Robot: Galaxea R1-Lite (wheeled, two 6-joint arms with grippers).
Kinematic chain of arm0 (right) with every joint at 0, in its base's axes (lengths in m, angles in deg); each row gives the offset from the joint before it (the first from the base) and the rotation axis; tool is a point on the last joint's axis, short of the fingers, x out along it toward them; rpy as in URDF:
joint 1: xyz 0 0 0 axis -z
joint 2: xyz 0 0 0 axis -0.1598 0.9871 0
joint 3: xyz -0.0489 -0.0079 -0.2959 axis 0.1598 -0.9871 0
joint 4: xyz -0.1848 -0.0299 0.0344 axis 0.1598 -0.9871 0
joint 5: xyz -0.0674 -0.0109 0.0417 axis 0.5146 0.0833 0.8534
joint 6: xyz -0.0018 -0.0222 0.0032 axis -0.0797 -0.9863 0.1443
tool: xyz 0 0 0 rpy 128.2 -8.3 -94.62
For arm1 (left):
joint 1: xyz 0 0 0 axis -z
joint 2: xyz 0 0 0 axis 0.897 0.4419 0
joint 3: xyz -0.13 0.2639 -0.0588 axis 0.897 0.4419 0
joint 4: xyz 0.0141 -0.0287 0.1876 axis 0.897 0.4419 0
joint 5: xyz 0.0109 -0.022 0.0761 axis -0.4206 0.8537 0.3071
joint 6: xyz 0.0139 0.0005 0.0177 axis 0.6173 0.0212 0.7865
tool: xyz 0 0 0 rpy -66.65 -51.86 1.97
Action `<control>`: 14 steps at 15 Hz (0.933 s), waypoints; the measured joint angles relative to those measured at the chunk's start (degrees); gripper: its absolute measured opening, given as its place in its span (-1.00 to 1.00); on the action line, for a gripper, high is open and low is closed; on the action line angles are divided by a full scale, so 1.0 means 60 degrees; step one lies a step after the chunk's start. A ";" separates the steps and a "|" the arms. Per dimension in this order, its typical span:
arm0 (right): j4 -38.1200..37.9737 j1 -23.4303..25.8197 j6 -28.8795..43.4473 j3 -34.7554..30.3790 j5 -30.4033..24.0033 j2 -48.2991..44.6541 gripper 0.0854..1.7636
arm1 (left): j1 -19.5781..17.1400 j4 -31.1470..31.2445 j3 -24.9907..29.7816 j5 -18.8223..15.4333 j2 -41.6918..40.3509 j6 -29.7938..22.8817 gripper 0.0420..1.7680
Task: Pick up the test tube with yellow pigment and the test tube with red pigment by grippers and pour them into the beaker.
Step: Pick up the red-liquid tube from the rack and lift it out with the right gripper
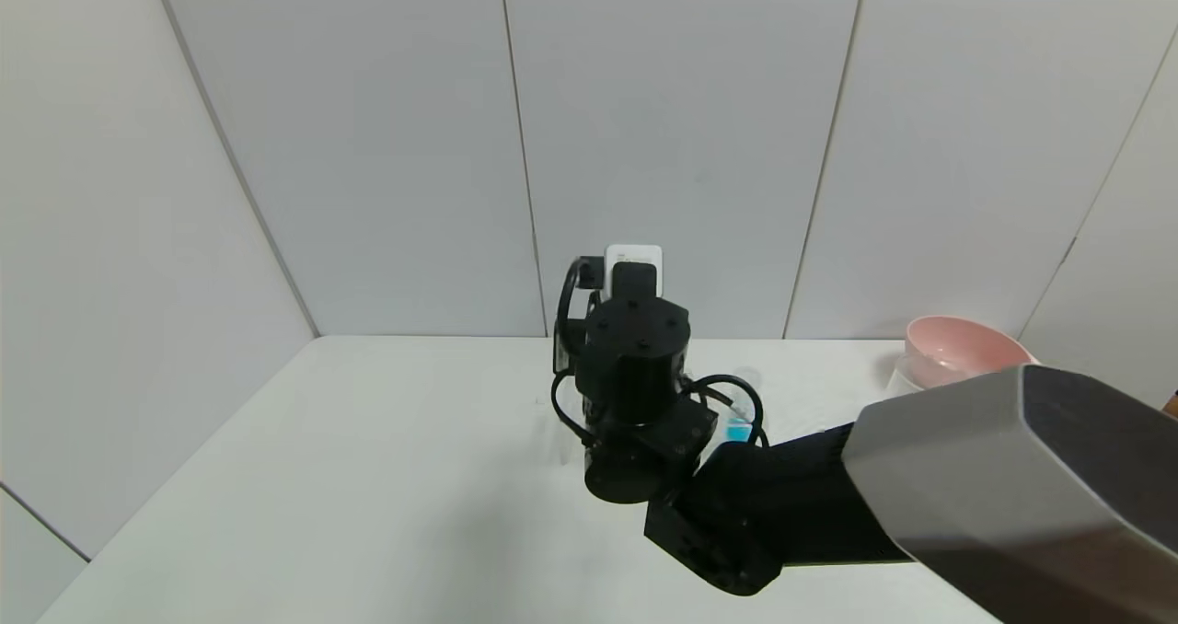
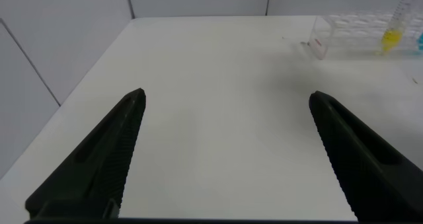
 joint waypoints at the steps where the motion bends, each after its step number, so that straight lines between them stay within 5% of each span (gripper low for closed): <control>1: -0.0077 0.0028 -0.0010 -0.0132 0.0012 -0.0309 -0.51 | 0.0000 0.0004 0.0000 0.0000 0.0000 0.0000 1.00; 4: -0.0165 0.0532 -0.0161 -0.1083 -0.0020 -0.1566 -0.51 | 0.0000 0.0000 0.0000 0.0000 0.0000 0.0000 1.00; 8: -0.0138 0.2334 -0.0402 -0.3519 -0.0530 -0.3635 -0.51 | 0.0000 0.0000 0.0000 0.0000 0.0000 0.0000 1.00; 14: -0.0102 0.6680 -0.0559 -0.6772 -0.4003 -0.6233 -0.51 | 0.0000 0.0000 0.0000 0.0000 0.0000 0.0000 1.00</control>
